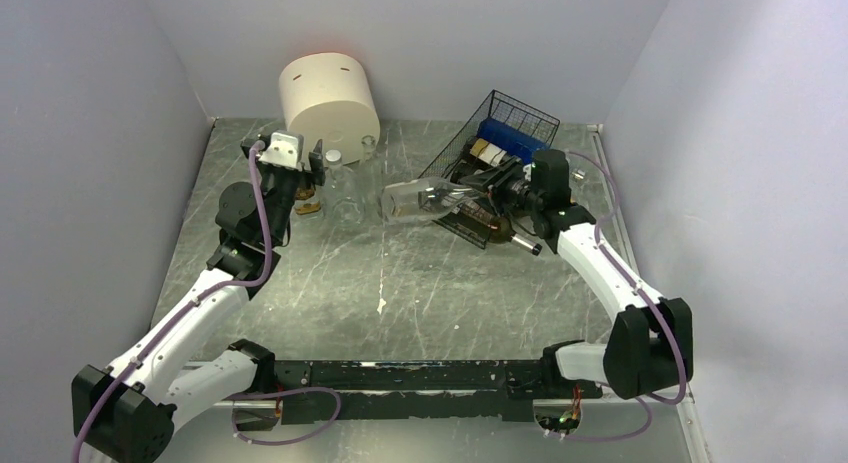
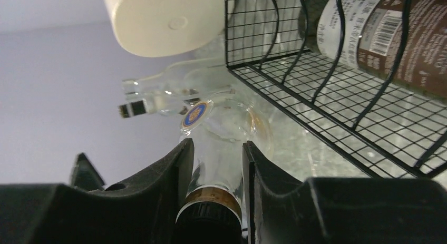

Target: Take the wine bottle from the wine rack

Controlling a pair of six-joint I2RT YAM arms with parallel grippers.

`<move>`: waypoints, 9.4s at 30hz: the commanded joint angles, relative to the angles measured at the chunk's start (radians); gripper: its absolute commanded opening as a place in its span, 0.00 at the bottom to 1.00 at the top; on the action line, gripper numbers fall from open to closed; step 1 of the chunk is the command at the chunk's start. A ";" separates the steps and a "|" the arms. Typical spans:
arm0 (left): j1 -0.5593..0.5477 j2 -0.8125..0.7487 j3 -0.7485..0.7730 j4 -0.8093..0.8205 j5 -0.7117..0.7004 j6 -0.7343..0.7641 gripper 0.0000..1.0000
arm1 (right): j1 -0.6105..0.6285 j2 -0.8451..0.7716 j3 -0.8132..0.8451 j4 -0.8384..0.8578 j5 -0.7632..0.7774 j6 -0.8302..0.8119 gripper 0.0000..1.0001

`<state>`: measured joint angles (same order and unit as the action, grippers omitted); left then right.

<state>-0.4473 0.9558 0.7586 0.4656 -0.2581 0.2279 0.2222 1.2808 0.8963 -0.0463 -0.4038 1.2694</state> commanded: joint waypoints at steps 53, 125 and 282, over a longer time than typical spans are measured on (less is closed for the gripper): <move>-0.074 -0.154 0.042 -0.650 0.484 -0.719 0.96 | 0.592 0.070 0.513 -0.365 0.425 -1.221 0.83; 0.460 0.148 0.265 -0.572 -0.023 -0.402 0.07 | 0.590 -0.418 0.047 -0.297 0.793 -1.008 0.97; -0.036 0.070 0.168 -0.152 0.379 -0.146 0.80 | -0.487 -0.552 -0.166 -0.613 0.872 -0.319 0.00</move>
<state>-0.4736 1.0306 0.9337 0.3046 0.1673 0.0662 -0.2615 0.7357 0.6174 -0.5873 0.3019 1.2579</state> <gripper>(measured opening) 0.809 0.355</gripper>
